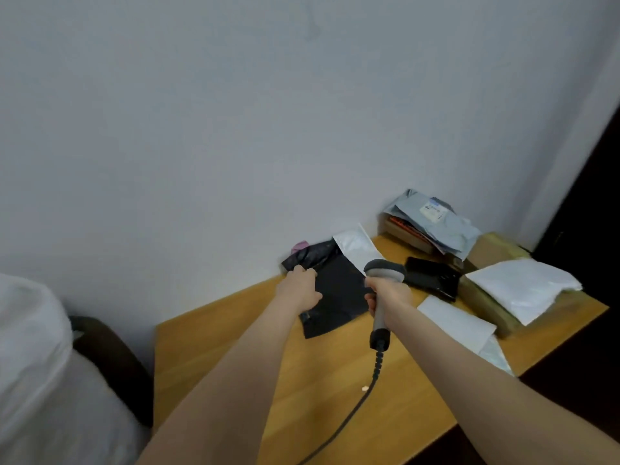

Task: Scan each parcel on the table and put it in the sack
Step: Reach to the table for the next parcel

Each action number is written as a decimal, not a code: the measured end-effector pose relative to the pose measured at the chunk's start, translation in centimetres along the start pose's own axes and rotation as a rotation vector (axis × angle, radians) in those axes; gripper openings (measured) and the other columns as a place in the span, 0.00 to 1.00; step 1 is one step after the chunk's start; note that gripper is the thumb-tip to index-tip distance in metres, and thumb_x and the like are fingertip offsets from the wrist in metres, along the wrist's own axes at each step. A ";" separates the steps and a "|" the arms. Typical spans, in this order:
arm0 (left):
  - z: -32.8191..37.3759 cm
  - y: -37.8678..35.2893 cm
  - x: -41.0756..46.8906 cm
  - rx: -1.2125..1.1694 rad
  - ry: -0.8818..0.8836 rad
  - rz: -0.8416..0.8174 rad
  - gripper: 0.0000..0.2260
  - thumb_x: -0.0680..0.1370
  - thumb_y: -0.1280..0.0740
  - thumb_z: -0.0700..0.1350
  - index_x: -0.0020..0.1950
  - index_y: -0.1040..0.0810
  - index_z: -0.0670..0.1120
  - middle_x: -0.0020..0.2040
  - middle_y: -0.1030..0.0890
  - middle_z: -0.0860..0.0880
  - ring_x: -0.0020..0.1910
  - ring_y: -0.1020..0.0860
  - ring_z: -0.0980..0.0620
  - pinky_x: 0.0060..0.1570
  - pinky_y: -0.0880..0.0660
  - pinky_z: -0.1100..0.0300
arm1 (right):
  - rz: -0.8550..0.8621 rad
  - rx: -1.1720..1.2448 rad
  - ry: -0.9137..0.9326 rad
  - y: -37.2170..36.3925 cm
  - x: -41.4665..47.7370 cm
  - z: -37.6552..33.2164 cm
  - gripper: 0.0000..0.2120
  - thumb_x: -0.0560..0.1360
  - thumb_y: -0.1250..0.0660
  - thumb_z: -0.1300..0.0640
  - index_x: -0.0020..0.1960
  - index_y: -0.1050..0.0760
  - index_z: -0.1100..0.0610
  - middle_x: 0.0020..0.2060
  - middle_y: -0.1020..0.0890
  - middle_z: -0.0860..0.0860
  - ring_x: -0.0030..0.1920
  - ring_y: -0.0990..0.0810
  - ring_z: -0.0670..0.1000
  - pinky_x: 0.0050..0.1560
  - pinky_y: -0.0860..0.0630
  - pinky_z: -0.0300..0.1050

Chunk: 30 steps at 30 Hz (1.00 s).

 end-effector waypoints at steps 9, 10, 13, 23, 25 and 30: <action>2.5 -5.9 8.9 -0.028 0.118 -0.102 0.25 0.78 0.34 0.51 0.73 0.36 0.46 0.68 0.34 0.44 0.64 0.30 0.45 0.59 0.26 0.50 | 0.111 -0.247 0.092 2.8 12.2 -3.6 0.11 0.71 0.27 0.53 0.36 0.23 0.59 0.17 0.23 0.49 0.24 0.23 0.49 0.30 0.23 0.44; 2.5 -6.6 10.1 -0.054 0.125 -0.114 0.26 0.78 0.34 0.51 0.73 0.36 0.46 0.68 0.33 0.44 0.64 0.30 0.45 0.59 0.26 0.50 | 0.121 -0.266 0.097 2.7 13.6 -3.9 0.12 0.71 0.28 0.52 0.35 0.23 0.59 0.19 0.22 0.49 0.26 0.22 0.50 0.33 0.21 0.46; 2.6 -8.7 14.7 -0.172 0.153 -0.122 0.27 0.78 0.34 0.52 0.73 0.37 0.45 0.67 0.32 0.44 0.64 0.29 0.45 0.60 0.27 0.49 | 0.132 -0.254 0.067 1.9 18.0 -4.4 0.12 0.70 0.28 0.51 0.36 0.22 0.59 0.24 0.19 0.52 0.29 0.20 0.53 0.44 0.17 0.53; 3.6 -14.2 31.9 -0.938 0.434 -0.073 0.39 0.73 0.27 0.48 0.77 0.45 0.42 0.73 0.35 0.42 0.70 0.33 0.44 0.68 0.32 0.48 | 0.137 0.026 -0.118 -0.9 30.6 -3.9 0.11 0.72 0.27 0.58 0.37 0.24 0.63 0.23 0.20 0.53 0.25 0.23 0.49 0.28 0.24 0.41; 3.1 -14.9 34.5 -1.099 0.537 -0.039 0.40 0.73 0.26 0.46 0.77 0.46 0.42 0.72 0.34 0.41 0.67 0.29 0.43 0.64 0.28 0.49 | 0.128 0.066 -0.128 -1.3 32.2 -3.8 0.10 0.73 0.27 0.59 0.36 0.24 0.63 0.24 0.20 0.54 0.25 0.23 0.49 0.29 0.25 0.42; 3.7 -16.8 37.6 -1.483 0.725 -0.032 0.32 0.75 0.29 0.38 0.75 0.41 0.41 0.59 0.25 0.40 0.50 0.20 0.45 0.48 0.21 0.54 | 0.105 0.122 -0.150 -1.5 34.4 -3.5 0.10 0.74 0.28 0.61 0.36 0.24 0.64 0.26 0.20 0.55 0.24 0.24 0.50 0.29 0.26 0.43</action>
Point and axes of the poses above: each hand's wrist, its own x-axis towards the middle knuckle, its own y-axis out of the back of the hand, z = x × y, the point moved 3 cm from there along x, towards the middle knuckle
